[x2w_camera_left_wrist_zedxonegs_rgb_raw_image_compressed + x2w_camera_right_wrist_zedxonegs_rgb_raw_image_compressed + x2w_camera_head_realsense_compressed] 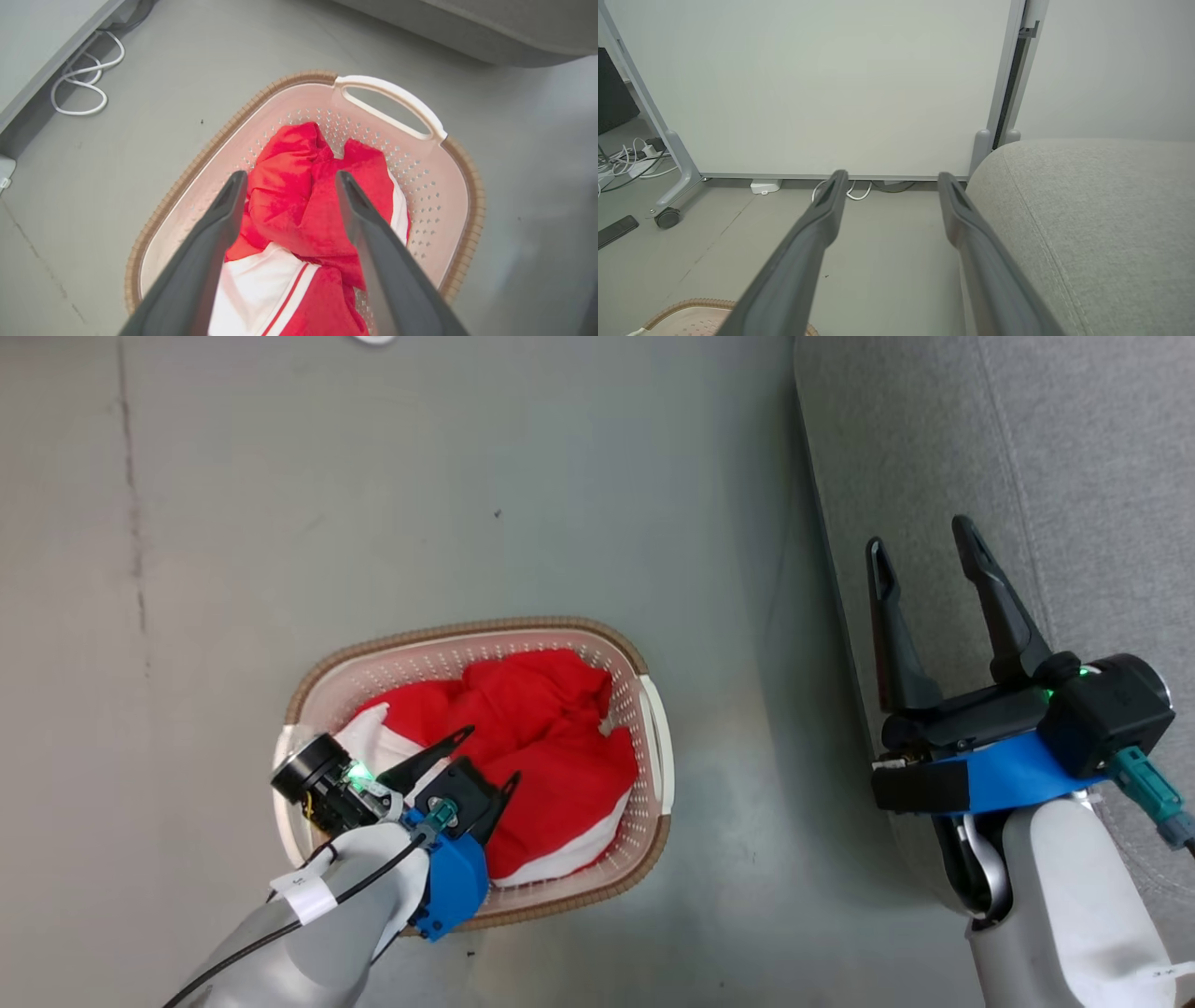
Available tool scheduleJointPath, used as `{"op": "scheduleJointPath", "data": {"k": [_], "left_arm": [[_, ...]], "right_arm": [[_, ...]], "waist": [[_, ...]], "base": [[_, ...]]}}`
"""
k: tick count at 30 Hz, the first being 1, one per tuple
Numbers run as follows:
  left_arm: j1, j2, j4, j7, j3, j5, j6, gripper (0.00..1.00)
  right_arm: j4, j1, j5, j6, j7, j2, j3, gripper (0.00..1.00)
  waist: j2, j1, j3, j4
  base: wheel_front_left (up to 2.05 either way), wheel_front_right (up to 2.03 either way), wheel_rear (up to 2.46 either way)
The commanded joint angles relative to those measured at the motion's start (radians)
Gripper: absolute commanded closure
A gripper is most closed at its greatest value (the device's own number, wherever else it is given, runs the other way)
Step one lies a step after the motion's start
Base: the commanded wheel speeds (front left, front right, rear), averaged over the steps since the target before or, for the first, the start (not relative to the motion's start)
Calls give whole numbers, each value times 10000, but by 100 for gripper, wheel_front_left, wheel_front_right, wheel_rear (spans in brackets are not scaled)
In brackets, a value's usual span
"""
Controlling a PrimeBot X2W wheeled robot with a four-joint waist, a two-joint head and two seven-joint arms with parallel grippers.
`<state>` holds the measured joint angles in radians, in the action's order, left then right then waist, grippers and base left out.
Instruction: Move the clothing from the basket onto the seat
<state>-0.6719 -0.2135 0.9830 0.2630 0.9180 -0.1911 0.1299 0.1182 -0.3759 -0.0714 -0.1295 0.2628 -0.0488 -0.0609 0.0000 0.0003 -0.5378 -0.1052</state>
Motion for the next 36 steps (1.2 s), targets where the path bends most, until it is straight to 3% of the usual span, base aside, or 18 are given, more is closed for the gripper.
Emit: {"op": "scheduleJointPath", "data": {"k": [1,9,14,27,36], "left_arm": [[-277,-52,96,27,95,-86,5,0],[-965,70,1560,-278,2149,-894,6,0],[-1214,42,2060,-1083,3074,-1438,4,0],[-1458,-239,2178,-3102,3615,-2138,6,0],[-1999,-283,2429,-3598,3643,-1983,6,0]], "right_arm": [[-72,-197,-19,-22,31,-29,-9,0],[-289,-577,-93,-21,31,-29,-31,0],[-419,-735,-173,-21,31,-29,-33,0],[-650,-964,-335,-21,31,-29,-34,0],[-922,-1097,-306,-21,31,-29,12,0]], "waist": [[0,-3,-305,-112],[0,-3,-1183,-294],[0,-3,-1583,-421],[0,-3,-2401,-634],[0,-3,-3082,-720]], "base": [[0,0,0],[0,0,0],[0,0,0],[0,0,0],[0,0,0]]}}
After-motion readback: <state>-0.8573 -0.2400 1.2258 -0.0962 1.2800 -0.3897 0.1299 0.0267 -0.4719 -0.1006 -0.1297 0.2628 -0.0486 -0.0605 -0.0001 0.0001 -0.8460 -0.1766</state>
